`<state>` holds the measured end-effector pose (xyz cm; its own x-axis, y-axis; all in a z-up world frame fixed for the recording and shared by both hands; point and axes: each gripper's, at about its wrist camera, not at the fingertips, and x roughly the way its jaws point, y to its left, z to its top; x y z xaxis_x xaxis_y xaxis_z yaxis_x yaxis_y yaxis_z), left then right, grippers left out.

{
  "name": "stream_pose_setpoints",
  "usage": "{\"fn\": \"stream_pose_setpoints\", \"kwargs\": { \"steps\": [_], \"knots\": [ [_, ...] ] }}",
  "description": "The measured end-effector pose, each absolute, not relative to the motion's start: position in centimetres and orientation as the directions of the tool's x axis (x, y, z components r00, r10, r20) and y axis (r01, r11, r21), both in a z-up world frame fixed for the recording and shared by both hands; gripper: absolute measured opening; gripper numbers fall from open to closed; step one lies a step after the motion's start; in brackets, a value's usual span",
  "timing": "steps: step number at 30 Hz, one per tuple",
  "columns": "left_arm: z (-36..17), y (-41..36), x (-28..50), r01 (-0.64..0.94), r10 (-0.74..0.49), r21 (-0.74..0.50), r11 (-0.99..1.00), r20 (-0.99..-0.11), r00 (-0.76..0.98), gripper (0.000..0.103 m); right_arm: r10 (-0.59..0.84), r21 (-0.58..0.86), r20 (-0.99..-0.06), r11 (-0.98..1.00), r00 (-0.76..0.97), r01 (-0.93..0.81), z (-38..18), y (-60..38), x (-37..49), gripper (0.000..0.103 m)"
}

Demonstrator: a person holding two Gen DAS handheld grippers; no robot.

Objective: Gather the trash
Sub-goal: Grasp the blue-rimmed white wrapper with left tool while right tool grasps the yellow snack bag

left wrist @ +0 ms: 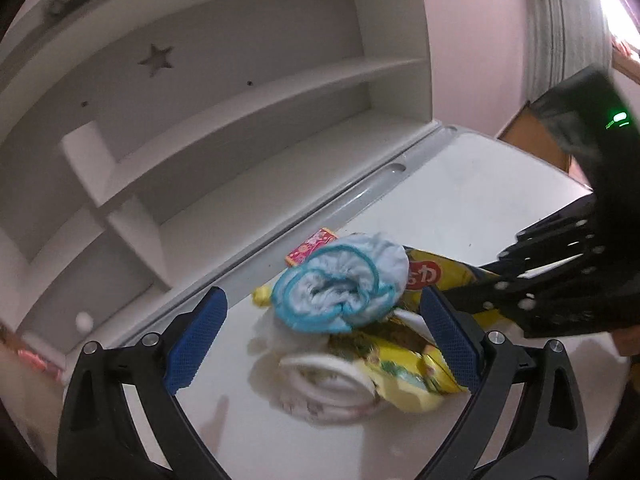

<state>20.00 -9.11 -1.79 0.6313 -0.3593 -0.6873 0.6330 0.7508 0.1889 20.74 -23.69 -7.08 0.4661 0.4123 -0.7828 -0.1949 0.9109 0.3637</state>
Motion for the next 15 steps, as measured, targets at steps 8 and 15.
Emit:
{"fn": "stream_pose_setpoints", "kwargs": {
  "steps": [8,15],
  "knots": [
    [-3.0,-10.8,20.9,0.677,-0.378,0.134,0.724,-0.744,0.551,0.036,0.418,0.361,-0.777,0.909,0.47,-0.211,-6.7,-24.2,20.1,0.011],
    [0.5,-10.0,18.0,0.645,-0.415,0.105,0.757,-0.686,0.598,0.019,0.366,0.332,-0.745,0.929,0.558,-0.166,-4.1,-26.2,17.7,0.01]
  ]
}}
